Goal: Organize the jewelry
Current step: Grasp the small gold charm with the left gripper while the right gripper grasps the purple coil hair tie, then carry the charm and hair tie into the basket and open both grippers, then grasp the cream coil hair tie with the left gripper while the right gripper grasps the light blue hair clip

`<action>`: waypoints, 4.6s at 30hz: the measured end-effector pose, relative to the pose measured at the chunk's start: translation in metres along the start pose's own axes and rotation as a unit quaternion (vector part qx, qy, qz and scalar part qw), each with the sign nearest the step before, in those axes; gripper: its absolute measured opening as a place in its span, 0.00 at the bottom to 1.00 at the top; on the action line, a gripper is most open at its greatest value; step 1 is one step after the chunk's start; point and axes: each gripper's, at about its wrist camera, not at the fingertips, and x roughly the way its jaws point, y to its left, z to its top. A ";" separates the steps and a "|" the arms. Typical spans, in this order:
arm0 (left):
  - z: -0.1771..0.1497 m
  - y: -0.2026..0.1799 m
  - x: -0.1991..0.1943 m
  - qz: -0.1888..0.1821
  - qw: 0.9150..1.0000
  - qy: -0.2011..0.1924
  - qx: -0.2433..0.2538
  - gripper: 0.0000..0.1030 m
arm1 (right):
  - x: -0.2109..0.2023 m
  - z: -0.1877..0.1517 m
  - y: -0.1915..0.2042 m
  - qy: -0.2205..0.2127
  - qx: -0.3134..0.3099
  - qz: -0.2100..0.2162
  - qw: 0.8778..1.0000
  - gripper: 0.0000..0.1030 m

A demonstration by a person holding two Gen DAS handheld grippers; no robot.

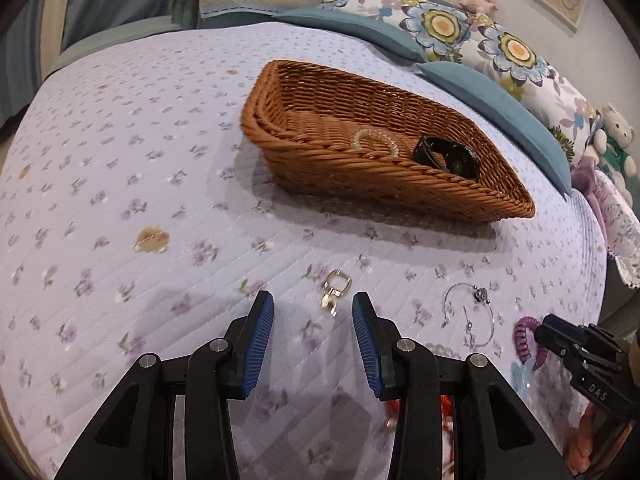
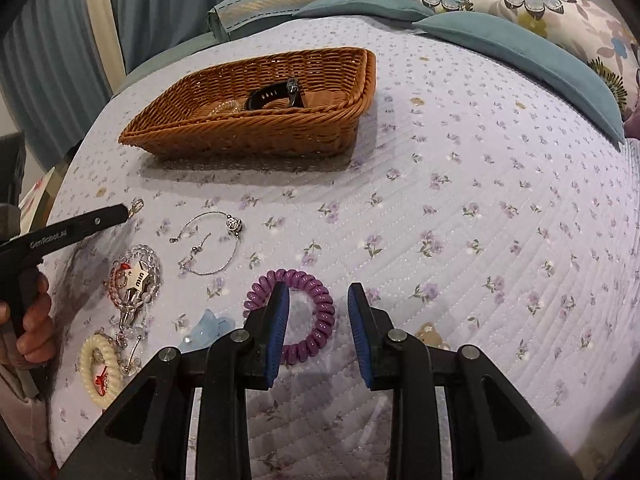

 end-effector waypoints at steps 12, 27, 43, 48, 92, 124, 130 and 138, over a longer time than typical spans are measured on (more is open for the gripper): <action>0.003 -0.021 0.014 0.021 0.998 0.010 0.053 0.30 | 0.012 0.000 0.009 0.021 -0.025 -0.011 0.999 0.32; -0.002 -0.032 0.004 0.014 0.996 -0.017 0.082 0.10 | 0.007 0.001 0.012 0.003 -0.028 0.017 0.999 0.12; 0.002 -0.016 -0.036 -0.096 0.993 -0.066 0.030 0.10 | -0.013 0.008 0.011 -0.047 -0.014 0.045 0.998 0.12; 0.012 -0.014 -0.048 -0.113 0.990 -0.083 0.016 0.10 | -0.026 0.021 0.018 -0.067 -0.017 0.049 0.996 0.12; 0.124 -0.028 0.034 -0.113 0.991 -0.068 0.024 0.42 | 0.116 0.232 0.049 0.019 0.039 0.090 0.995 0.15; -0.055 -0.020 -0.080 -0.113 0.993 -0.017 -0.021 0.42 | -0.028 -0.021 0.044 -0.008 0.034 0.094 0.995 0.24; -0.087 -0.028 -0.077 -0.132 0.991 0.017 0.002 0.42 | -0.019 -0.027 0.053 0.001 0.030 0.084 0.996 0.24; -0.108 -0.044 -0.069 -0.120 0.991 0.048 0.027 0.42 | 0.000 -0.019 0.060 0.018 0.043 0.056 0.997 0.26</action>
